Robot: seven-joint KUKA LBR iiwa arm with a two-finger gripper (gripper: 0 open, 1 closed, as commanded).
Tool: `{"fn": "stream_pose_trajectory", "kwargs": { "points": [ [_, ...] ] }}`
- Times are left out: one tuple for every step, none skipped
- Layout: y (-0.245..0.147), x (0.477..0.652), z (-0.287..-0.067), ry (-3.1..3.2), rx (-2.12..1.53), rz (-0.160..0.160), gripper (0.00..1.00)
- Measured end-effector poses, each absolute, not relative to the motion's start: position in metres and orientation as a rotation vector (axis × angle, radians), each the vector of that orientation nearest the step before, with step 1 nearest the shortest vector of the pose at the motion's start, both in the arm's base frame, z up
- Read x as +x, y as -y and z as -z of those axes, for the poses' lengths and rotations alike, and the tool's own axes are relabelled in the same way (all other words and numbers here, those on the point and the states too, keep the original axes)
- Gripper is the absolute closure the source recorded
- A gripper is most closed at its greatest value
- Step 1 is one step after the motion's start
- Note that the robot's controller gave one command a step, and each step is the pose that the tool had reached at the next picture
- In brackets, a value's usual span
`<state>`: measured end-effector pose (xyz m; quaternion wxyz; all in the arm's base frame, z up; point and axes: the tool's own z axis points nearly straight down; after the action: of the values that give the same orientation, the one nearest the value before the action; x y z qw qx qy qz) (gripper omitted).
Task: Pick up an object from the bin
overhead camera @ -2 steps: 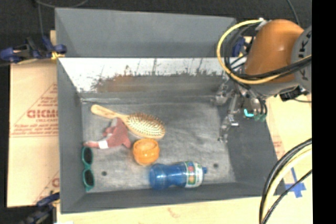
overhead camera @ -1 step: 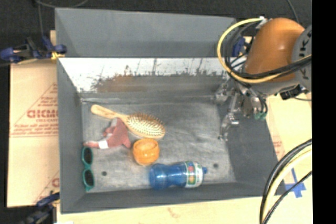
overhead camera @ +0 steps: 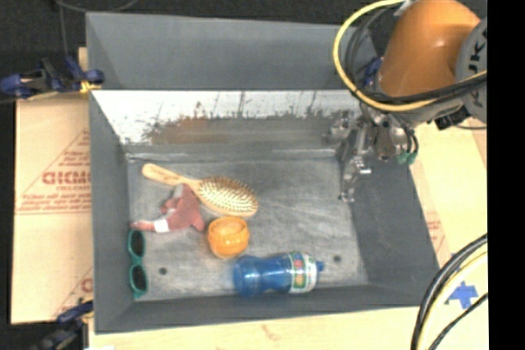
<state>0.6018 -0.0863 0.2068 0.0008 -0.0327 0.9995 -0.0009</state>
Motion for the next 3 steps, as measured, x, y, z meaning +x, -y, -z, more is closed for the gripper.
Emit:
{"fn": "stream_pose_trajectory", "kwargs": {
  "points": [
    [0.076,0.584,-0.204,-3.126,-0.003,0.002,0.0],
    [0.066,0.538,-0.181,-3.137,0.091,0.001,0.0],
    [0.017,0.54,-0.174,-3.108,-0.428,0.003,0.0]
  ]
}}
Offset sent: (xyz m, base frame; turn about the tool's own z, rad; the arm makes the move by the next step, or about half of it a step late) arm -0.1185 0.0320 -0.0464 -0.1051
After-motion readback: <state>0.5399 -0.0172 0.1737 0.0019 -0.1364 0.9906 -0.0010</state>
